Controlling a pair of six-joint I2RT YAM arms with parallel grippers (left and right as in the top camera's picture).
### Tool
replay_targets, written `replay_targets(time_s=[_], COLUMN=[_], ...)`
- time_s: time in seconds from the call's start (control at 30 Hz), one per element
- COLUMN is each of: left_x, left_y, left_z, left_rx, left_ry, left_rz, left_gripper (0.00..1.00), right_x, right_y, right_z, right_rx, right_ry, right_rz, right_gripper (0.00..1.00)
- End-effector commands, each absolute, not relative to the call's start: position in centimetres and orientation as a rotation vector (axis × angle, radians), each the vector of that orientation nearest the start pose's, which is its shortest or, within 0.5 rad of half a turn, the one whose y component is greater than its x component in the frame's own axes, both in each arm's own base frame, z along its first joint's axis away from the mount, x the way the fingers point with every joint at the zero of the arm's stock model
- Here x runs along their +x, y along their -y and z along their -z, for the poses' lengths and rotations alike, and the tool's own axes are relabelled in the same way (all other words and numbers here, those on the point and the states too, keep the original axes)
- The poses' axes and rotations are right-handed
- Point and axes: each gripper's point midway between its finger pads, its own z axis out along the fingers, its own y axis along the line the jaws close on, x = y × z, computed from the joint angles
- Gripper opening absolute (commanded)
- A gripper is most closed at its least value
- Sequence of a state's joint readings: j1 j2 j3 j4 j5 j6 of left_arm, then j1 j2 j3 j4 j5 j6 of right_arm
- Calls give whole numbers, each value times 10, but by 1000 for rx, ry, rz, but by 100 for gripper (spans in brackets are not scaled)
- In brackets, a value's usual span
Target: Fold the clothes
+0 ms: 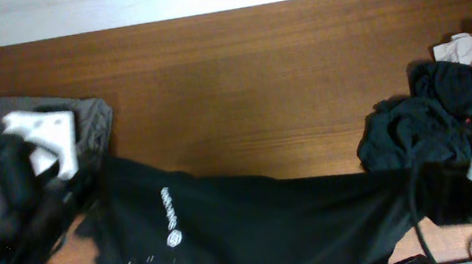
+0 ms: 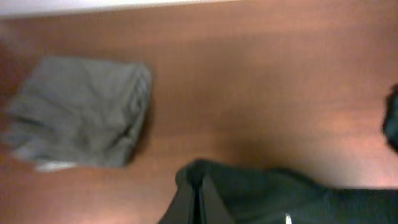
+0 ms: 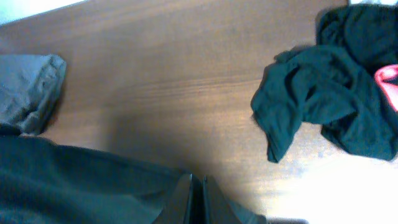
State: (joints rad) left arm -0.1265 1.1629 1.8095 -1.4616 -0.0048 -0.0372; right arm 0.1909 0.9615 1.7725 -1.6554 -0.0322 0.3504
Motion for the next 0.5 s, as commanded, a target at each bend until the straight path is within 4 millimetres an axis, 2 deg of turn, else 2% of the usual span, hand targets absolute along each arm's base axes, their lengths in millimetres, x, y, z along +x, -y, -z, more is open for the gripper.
replay_targets(time_s=[0.0,0.1,0.2,0.33,0.4,0.47], left_x=[265,284,302,333,352,372], left_y=[32,34,36,35,30,31], left_z=[-315,-280,-254,-229,-219,-211], left_rx=[55,51,50,39,27,42], left_ry=[-2498,-2515,-2520,-2505,-2484,-2463], left_rz=[68,67,60,27,-21,-39], left_gripper=[0,0,0,0,0,0], right_x=[174,197,226,271,292,319], right_y=[-42,-46,-51,-49,-43,-42], right_z=[-326,-295,-262,-213,-197,-185], right_rx=[223,227,233,242,258,174], right_ry=[-2537,-2575,-2603,-2645,-2643,-2627], right_rz=[-282,-271,-252,-152,-73,-11], right_gripper=[4,4,4,4,4,4])
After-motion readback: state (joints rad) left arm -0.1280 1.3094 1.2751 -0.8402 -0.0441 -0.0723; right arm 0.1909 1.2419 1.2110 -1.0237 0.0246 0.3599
